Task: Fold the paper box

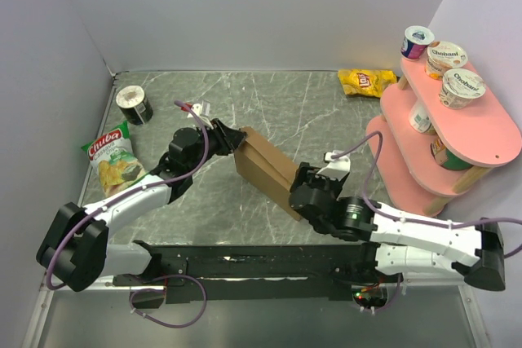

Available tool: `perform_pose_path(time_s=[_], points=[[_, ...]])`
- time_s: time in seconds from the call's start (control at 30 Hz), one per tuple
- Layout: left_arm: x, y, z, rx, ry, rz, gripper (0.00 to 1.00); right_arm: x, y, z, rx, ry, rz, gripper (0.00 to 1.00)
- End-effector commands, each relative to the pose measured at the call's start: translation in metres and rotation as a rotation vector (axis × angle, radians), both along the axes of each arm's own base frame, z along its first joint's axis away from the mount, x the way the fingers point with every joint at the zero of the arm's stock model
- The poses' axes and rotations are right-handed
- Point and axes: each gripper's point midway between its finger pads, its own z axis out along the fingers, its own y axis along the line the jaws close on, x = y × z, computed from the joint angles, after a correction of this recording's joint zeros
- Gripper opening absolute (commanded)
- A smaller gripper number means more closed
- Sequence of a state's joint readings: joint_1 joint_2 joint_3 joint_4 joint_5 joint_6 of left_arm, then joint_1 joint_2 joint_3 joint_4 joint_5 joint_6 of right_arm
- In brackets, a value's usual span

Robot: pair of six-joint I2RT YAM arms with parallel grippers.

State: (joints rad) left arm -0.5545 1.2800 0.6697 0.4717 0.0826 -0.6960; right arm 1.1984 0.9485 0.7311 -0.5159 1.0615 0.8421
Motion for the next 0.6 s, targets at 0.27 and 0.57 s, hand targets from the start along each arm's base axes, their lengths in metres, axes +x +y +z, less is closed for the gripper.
perform_pose_path(time_s=[0.27,0.57], points=[[-0.054,0.042,-0.144,0.335,0.425,0.014,0.3,-0.039,-0.043,-0.076,-0.32,0.19,-0.078,0.79],[-0.033,0.04,-0.083,0.336,0.306,0.021,0.69,-0.04,-0.041,-0.067,-0.27,0.172,-0.035,0.79]])
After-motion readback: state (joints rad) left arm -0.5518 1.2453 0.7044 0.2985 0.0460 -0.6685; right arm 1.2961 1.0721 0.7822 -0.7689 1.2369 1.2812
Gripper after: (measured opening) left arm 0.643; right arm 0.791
